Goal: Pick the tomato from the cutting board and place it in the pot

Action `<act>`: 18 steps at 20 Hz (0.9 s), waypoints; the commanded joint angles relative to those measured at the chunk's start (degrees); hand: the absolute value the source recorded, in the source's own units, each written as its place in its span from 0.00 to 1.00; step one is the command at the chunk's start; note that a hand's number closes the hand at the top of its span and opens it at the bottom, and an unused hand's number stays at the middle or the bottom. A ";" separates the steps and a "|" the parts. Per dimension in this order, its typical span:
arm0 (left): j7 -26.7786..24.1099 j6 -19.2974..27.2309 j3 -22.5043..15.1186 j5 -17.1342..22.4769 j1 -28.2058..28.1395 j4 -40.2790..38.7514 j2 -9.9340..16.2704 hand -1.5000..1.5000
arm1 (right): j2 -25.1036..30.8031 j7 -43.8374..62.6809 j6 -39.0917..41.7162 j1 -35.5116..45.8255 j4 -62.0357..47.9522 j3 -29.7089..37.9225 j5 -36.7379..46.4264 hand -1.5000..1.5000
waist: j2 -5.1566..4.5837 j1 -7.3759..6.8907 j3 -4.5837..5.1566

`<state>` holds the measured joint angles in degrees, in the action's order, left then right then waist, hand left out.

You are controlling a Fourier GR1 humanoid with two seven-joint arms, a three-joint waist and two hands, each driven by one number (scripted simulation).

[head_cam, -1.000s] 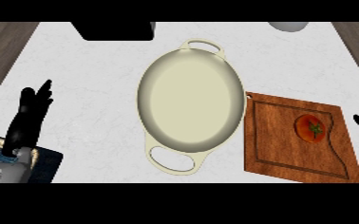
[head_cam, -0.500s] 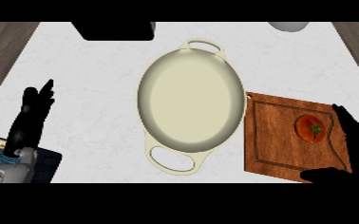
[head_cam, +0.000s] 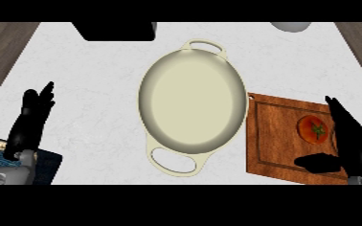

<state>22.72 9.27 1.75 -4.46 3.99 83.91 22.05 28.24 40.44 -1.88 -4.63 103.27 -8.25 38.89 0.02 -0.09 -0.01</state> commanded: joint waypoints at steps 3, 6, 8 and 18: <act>-3.04 -2.70 3.35 -0.54 0.13 -2.15 -0.66 0.50 | -2.88 -1.93 4.09 1.95 -4.60 3.10 0.91 0.00 | -0.02 0.10 0.02; 2.30 -1.01 2.14 -2.78 3.70 -1.05 -2.45 0.50 | -5.49 -3.06 2.31 -1.45 -4.42 2.04 2.93 0.00 | 0.00 0.28 0.01; -0.68 -3.06 4.06 -2.12 -0.37 1.36 -1.41 0.50 | -4.86 -3.12 6.11 -0.49 -3.76 3.61 2.29 0.00 | 0.03 0.10 0.01; 0.02 -5.54 6.41 -4.11 0.30 1.55 -2.80 0.50 | -10.24 -6.97 5.80 5.88 -12.67 7.40 4.02 0.00 | 0.00 0.03 0.01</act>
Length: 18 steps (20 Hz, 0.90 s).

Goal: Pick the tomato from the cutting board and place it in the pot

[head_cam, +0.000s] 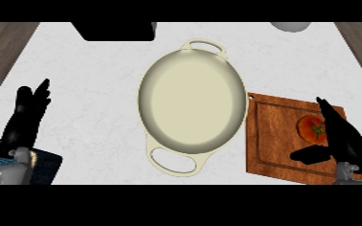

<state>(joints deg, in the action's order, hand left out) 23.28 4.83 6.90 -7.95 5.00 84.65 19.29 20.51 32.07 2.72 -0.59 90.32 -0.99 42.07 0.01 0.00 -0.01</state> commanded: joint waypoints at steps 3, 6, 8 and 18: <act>0.72 1.61 -1.80 -4.30 -0.70 1.36 -3.78 0.50 | -1.71 -2.88 -0.42 3.53 -6.83 3.02 1.34 0.00 | 0.00 -0.03 0.01; 1.64 -0.04 0.26 -3.47 4.22 -1.87 -2.80 0.50 | -1.25 -3.24 1.72 2.26 -3.58 4.58 0.27 0.00 | 0.00 0.17 0.02; 0.53 -0.95 0.47 -4.23 0.74 0.04 -3.17 0.50 | -2.49 -6.16 0.49 4.05 -8.99 5.00 1.21 0.00 | 0.01 -0.01 0.01; -1.43 -2.65 2.87 -2.77 -0.67 0.83 -2.56 0.50 | -0.62 -11.86 -7.50 4.20 -10.39 4.04 9.80 1.00 | 0.02 -0.14 0.00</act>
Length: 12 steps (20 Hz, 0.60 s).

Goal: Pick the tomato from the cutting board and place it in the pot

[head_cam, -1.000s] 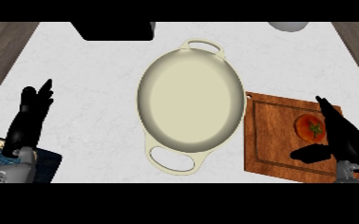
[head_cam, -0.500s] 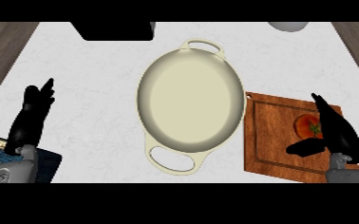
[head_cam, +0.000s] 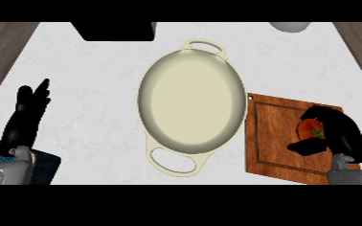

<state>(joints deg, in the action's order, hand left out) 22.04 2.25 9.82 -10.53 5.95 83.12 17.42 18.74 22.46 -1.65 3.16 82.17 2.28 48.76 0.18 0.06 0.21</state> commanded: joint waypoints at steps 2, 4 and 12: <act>0.54 -0.54 -0.02 0.35 -5.67 6.17 -1.26 0.50 | -1.06 -1.16 -5.45 2.90 -3.39 -0.63 5.44 1.00 | -0.14 -0.51 -0.22; -3.36 0.14 1.05 -0.78 1.30 -4.51 -0.79 0.50 | -0.51 -0.59 -4.53 0.61 1.98 -0.28 5.59 1.00 | -0.20 0.09 -0.19; 2.25 0.25 0.07 -1.00 -2.55 4.29 -1.57 0.50 | 11.60 -11.56 12.74 -14.24 16.16 -3.92 1.20 1.00 | 0.17 0.75 -0.15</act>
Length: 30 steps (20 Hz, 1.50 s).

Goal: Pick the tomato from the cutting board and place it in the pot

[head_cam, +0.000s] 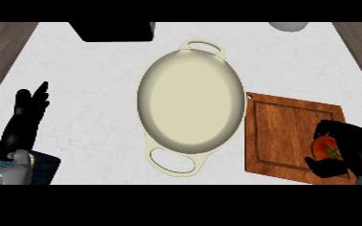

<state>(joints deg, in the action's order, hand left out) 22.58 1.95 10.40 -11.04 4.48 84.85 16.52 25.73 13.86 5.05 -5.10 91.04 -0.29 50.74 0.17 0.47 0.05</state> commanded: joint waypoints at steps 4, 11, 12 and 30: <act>1.09 0.31 -0.67 -1.25 -0.40 1.10 -0.96 0.50 | 5.10 -3.90 1.25 -11.14 14.34 3.04 1.63 1.00 | -0.01 0.17 -0.04; -1.04 0.48 0.03 -1.56 -1.05 -0.70 -0.46 0.50 | 3.40 -4.18 -1.16 -10.47 33.28 9.67 -5.41 1.00 | 0.40 1.31 0.02; -1.47 1.03 0.10 -1.08 -1.46 -1.09 -1.62 0.50 | 2.57 -3.15 -1.25 -8.79 36.01 9.17 -5.49 1.00 | 0.35 0.94 0.04; 2.24 -1.17 -0.06 -0.92 3.54 -0.80 -0.25 0.50 | 0.64 31.68 18.11 31.25 46.86 -3.57 -15.52 1.00 | -0.02 -1.36 0.13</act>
<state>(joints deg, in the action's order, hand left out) 22.94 1.68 10.17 -12.29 7.03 83.11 15.55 28.18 34.81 18.12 16.88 133.88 1.38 37.24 0.18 -0.30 0.19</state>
